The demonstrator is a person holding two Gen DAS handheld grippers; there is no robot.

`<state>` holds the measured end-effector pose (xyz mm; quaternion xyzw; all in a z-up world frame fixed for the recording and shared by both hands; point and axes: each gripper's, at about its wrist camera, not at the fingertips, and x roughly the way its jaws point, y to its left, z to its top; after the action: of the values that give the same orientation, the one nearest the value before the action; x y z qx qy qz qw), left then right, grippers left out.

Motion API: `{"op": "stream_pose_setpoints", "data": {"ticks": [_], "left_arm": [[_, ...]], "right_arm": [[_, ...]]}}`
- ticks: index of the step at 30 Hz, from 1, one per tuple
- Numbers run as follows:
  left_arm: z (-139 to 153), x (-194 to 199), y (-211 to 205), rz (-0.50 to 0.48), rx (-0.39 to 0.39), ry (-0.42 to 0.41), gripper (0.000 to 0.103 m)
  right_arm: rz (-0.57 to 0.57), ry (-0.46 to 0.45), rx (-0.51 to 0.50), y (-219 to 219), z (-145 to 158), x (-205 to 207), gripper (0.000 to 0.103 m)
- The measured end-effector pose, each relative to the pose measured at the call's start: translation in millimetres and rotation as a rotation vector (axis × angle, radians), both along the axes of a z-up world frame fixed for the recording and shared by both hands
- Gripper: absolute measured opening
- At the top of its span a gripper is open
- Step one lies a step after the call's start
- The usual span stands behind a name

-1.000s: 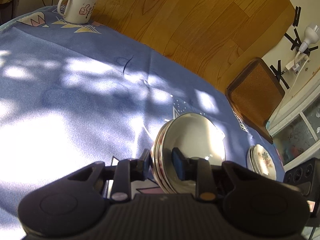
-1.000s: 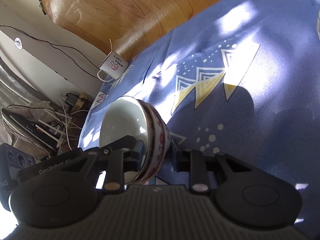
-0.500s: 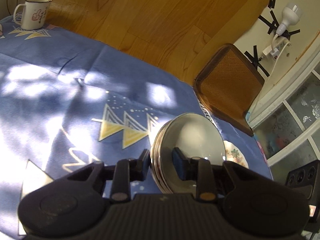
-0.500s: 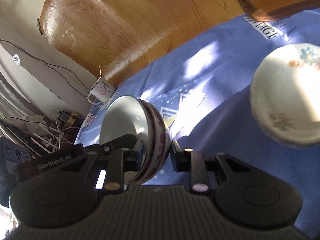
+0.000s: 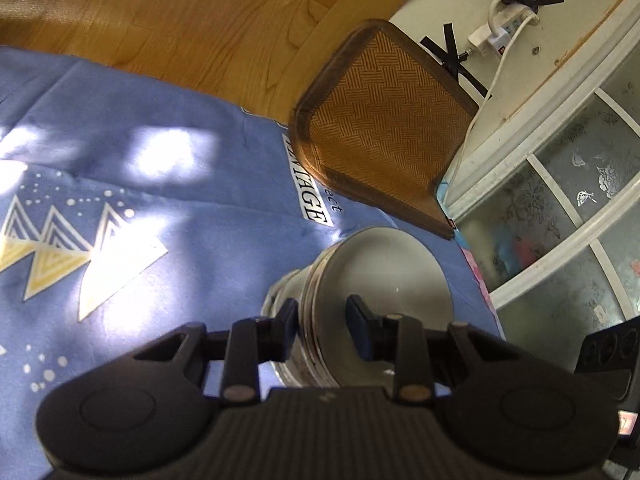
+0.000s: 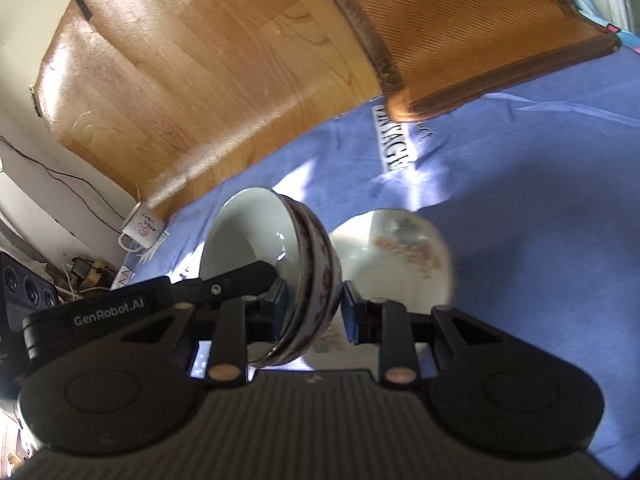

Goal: Organize plates and bowls
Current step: 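Carry the bowl stack with both grippers toward the floral plate stack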

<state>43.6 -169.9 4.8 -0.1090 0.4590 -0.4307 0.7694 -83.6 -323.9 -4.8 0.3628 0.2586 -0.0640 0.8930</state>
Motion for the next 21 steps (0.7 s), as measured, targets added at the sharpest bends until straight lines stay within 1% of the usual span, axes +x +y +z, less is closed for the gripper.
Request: {"op": "stream_pose_setpoints", "data": {"ticks": [4,10,14,16,21], "left_arm": [[-8.1,-0.7,-16.1,-0.007,0.015,0.035,0.028],[-16.7,0.8,-24.2,0.001,0.042,0.064,0.028],[-16.4,2.0,-26.5,0.004,0.048,0.067,0.028],[-15.6,2.1,-29.4,0.003,0.054,0.068,0.028],[-13.9,1.4,-31.9,-0.008,0.062,0.057,0.027]], "right_arm": [[0.007,0.032,0.004,-13.9,-5.2,-2.6,0.031],[0.030,0.061,0.029,-25.6,-11.8,-2.4,0.031],[0.039,0.065,0.035,-29.1,-10.4,-1.2,0.032],[0.043,0.070,0.044,-30.3,-9.7,-0.6,0.033],[0.048,0.073,0.008,-27.6,-6.5,-1.2,0.035]]}}
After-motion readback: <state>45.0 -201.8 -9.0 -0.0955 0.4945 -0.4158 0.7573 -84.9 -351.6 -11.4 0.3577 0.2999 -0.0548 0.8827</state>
